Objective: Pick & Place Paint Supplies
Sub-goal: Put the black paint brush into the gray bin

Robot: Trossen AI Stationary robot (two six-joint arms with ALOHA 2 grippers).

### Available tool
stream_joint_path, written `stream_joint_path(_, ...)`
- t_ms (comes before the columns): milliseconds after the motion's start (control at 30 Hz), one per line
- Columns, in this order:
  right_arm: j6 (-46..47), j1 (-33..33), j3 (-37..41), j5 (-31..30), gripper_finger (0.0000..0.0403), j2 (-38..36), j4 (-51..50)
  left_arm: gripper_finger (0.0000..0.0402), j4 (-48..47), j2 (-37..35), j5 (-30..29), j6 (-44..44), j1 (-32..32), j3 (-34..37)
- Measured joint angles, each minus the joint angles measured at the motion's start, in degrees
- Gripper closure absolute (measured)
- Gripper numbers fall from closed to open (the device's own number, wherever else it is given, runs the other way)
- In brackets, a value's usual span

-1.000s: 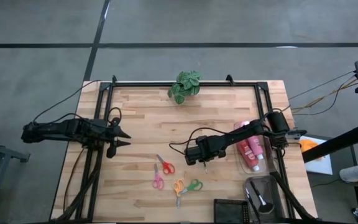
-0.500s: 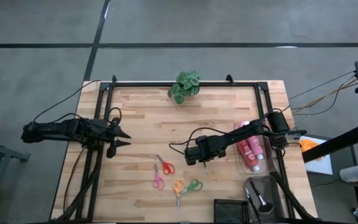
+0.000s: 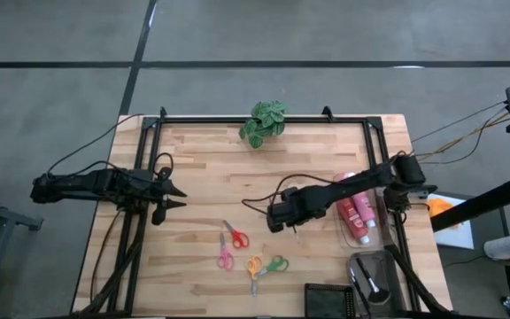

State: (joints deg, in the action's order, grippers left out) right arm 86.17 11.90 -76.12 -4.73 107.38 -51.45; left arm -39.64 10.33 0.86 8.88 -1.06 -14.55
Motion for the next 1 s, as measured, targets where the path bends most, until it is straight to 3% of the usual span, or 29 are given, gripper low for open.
stream_joint_path(333,-11.2,2.4,0.3,0.0,0.0381,-14.1,-0.7,0.0252,0.0,0.0,0.0,0.0,0.0,0.0)
stream_joint_path(633,-25.0,13.6,0.4,2.2,0.0381,-24.2,-1.6,0.0252,0.0,0.0,0.0,0.0,0.0,0.0)
stream_joint_path(1000,3.4,31.4,0.5,3.3,0.0381,-25.8,-5.3,0.0252,0.0,0.0,0.0,0.0,0.0,0.0)
